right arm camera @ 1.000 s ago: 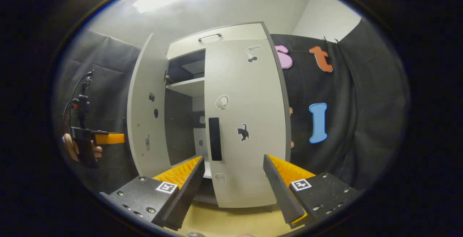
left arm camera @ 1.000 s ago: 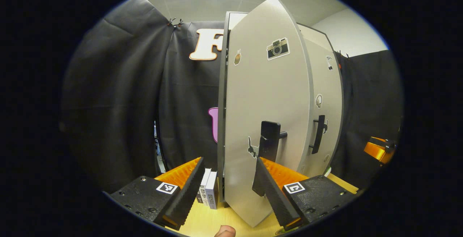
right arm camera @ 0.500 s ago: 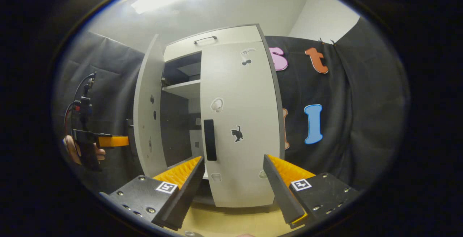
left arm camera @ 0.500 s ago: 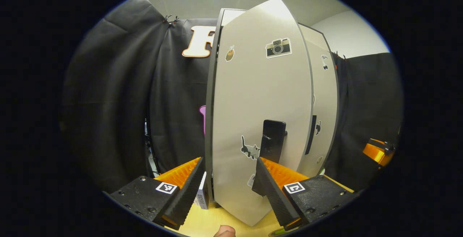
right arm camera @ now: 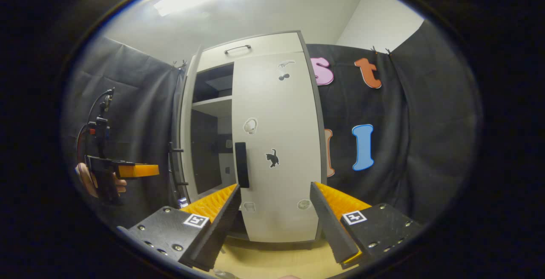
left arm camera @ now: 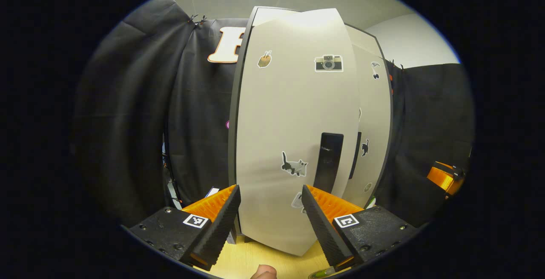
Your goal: Grasp the bottle in the cabinet with the left hand and place it on the coaster, then close the right door with the right hand and the left door with the left hand.
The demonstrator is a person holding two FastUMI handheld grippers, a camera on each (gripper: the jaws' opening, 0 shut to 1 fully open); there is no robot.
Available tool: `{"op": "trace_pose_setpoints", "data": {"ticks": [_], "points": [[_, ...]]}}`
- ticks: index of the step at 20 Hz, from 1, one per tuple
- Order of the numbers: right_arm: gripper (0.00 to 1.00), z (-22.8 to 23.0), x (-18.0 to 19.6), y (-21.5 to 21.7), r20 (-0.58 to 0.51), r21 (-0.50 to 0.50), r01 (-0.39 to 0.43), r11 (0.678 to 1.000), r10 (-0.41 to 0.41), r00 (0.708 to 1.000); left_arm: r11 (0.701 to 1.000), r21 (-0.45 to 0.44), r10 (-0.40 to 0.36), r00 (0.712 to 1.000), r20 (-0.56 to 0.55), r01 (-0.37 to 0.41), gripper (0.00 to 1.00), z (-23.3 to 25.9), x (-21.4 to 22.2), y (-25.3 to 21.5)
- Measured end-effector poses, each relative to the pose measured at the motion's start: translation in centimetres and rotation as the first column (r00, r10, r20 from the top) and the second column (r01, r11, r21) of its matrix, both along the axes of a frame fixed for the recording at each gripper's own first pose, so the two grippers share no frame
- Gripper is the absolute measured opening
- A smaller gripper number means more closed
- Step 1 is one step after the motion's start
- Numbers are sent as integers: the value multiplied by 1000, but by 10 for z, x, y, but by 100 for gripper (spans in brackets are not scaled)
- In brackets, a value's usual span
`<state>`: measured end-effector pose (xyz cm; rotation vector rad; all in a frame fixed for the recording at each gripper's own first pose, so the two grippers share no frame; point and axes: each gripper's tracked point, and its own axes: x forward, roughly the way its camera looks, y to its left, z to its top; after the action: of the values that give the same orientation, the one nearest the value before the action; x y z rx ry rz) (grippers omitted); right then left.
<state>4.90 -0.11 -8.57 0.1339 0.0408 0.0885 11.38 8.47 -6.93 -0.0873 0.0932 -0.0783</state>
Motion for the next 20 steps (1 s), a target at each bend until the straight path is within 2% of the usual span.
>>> {"op": "trace_pose_setpoints", "data": {"ticks": [1,4,7,10,11,12,13,15,18,19,20], "points": [[98,1,-3,-1,1,0,-1,1000,1,1000,1000,-2,2,1000,0,-2,92,0,-1,-1],[98,6,-11,-1,5,4,-9,1000,9,1000,1000,-6,5,1000,1,-5,89,1,-2,-1],[98,11,-22,-1,12,-5,-15,1000,15,1000,1000,15,3,1000,5,-3,92,2,-9,-3],[98,18,-36,-2,20,5,-13,1000,13,1000,998,50,28,999,22,-29,92,7,-36,-9],[94,19,-41,0,22,6,-19,1000,18,1000,998,60,33,999,25,-35,92,9,-42,-13],[94,21,-46,2,27,-1,-23,1000,23,999,996,72,41,999,30,-43,92,11,-48,-17],[98,21,-49,2,29,-10,-28,1000,29,999,995,84,51,998,44,-54,92,15,-53,-20],[98,19,-56,5,27,-25,-33,999,34,999,992,105,61,995,84,-69,92,27,-63,-30],[98,24,-60,8,46,-11,-30,999,30,998,994,107,25,992,122,-38,92,40,-74,-50],[94,27,-58,7,55,-7,-25,1000,26,998,994,101,23,993,119,-36,92,41,-76,-54],[98,28,-57,6,62,-4,-14,1000,15,998,994,99,34,993,112,-45,92,40,-78,-51]]}}
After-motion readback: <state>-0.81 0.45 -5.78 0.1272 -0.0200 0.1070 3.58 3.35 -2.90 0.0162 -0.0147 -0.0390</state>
